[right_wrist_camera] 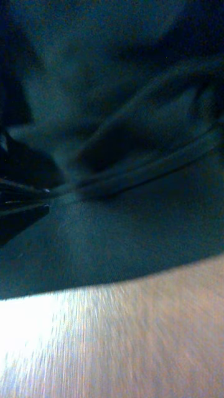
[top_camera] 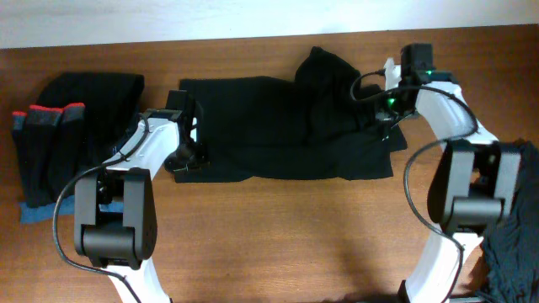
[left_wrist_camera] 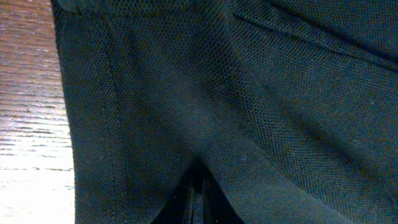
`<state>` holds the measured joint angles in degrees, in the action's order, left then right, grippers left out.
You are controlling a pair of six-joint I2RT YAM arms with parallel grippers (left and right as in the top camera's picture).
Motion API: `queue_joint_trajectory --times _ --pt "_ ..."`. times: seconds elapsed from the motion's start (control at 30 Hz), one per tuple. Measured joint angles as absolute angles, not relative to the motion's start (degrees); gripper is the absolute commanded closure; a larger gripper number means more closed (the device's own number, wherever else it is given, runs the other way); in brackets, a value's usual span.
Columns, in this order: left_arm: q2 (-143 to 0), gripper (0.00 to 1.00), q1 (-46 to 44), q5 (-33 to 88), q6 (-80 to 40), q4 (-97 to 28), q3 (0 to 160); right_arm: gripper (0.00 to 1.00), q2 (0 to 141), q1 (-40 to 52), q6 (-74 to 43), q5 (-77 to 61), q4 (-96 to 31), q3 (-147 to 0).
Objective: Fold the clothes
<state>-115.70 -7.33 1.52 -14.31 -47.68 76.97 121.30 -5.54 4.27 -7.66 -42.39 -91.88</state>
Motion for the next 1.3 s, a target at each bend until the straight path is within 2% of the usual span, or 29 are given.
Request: queue_joint_trajectory --times 0.1,0.27,0.57,0.7,0.8,1.13,1.3 --pt "-115.63 0.86 -7.33 1.72 -14.20 -47.70 76.90 0.89 124.90 -5.54 4.25 -7.66 -43.20 -91.88" --pt "-115.59 0.85 -7.33 2.11 -14.11 -47.68 76.79 0.88 125.75 -5.63 3.95 -6.92 -44.10 -92.31" --pt "-114.30 0.85 -7.33 2.15 -14.11 -47.03 74.59 0.85 125.75 -9.30 -5.45 5.04 -49.93 -93.03" --pt "-114.21 0.85 -7.33 2.17 -14.11 -47.03 74.43 0.84 125.75 -13.37 -7.49 5.10 -50.39 -93.08" --pt "-114.19 0.85 -7.33 2.17 -14.11 -47.00 74.41 0.80 125.78 -15.14 -8.03 4.89 -50.65 -93.08" --pt "-114.19 0.85 -7.33 2.17 -14.11 -47.03 74.41 0.78 125.78 -15.35 -8.82 5.13 -52.62 -93.67" --pt "-114.15 0.85 -7.33 2.17 -14.11 -47.03 74.39 0.72 125.49 -15.35 -8.49 5.10 -56.31 -96.84"
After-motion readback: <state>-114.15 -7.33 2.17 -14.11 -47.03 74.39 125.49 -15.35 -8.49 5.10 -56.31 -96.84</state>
